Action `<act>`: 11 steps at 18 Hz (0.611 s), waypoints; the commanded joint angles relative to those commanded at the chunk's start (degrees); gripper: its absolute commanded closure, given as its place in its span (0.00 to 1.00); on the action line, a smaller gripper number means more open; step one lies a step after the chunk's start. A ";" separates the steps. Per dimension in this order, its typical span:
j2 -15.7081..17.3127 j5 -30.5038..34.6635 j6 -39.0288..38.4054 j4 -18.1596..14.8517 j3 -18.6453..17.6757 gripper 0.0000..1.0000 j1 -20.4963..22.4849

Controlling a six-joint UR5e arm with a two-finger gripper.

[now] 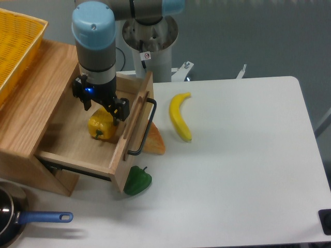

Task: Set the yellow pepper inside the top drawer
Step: 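Open the gripper to release the pepper and raise it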

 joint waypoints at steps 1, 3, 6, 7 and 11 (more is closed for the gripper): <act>0.61 0.00 0.09 -0.09 0.00 0.01 0.09; 2.10 -0.26 0.17 -0.26 -0.09 0.01 0.44; 4.21 -0.44 0.18 -0.26 -0.35 0.01 1.32; 4.57 -0.53 0.17 -0.35 -0.35 0.01 1.49; 6.76 -0.44 0.26 -0.35 -0.26 0.00 4.21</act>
